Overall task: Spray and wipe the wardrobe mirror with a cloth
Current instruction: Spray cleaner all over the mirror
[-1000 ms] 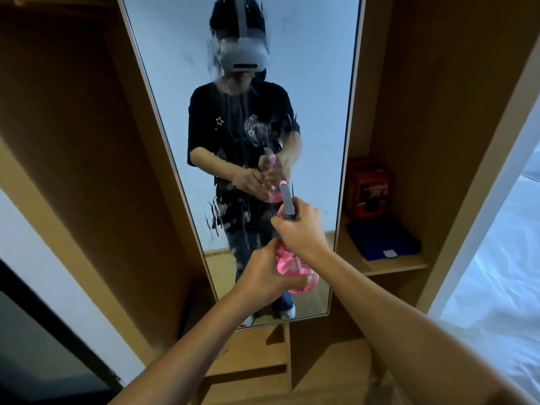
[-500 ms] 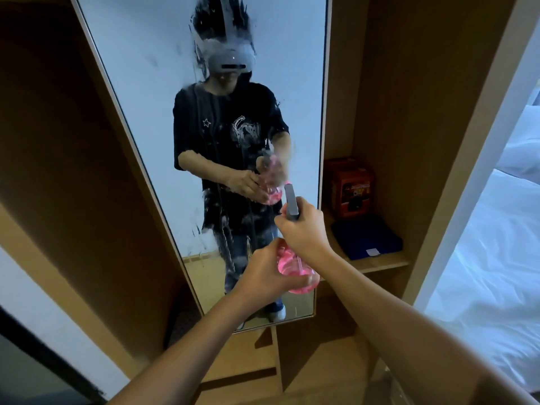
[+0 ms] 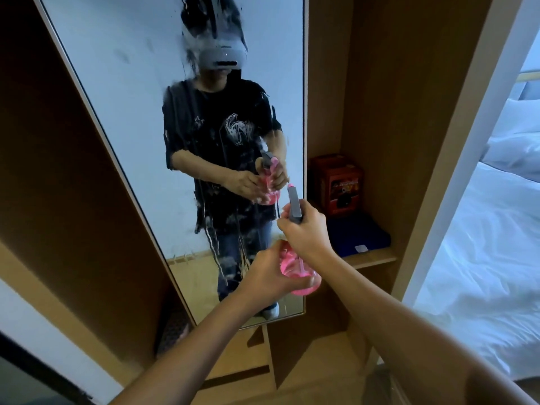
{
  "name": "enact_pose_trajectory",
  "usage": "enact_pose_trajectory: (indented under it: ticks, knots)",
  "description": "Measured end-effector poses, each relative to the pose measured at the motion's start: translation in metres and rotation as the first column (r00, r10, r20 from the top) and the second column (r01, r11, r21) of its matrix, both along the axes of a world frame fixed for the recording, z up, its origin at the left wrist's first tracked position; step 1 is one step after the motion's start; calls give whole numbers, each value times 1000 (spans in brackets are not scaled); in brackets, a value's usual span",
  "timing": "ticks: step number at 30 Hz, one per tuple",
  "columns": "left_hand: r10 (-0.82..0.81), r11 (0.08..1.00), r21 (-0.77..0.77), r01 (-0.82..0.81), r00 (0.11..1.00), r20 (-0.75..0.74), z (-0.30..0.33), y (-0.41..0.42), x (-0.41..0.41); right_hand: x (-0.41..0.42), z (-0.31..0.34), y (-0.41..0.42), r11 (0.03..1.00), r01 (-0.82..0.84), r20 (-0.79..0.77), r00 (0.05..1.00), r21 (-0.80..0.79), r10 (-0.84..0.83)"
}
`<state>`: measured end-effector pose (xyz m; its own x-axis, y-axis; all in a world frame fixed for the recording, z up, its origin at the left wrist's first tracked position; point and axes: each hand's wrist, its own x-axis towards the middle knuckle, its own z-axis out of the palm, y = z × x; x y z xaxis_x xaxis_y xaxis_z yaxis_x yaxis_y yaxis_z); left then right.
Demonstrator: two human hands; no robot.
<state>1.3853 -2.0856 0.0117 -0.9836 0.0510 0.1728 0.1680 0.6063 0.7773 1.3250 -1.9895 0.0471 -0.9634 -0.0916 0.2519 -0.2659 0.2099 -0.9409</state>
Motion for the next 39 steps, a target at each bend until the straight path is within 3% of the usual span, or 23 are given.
enact_pose_trajectory:
  ticks: [20,39]
  knots:
    - [-24,998,56,16,989,144,-57,15,23,16,-63,12,996,-55,160,986,69,43]
    - [14,995,99,-27,992,126,-70,-17,46,35,-72,-25,982,-165,182,972,90,146]
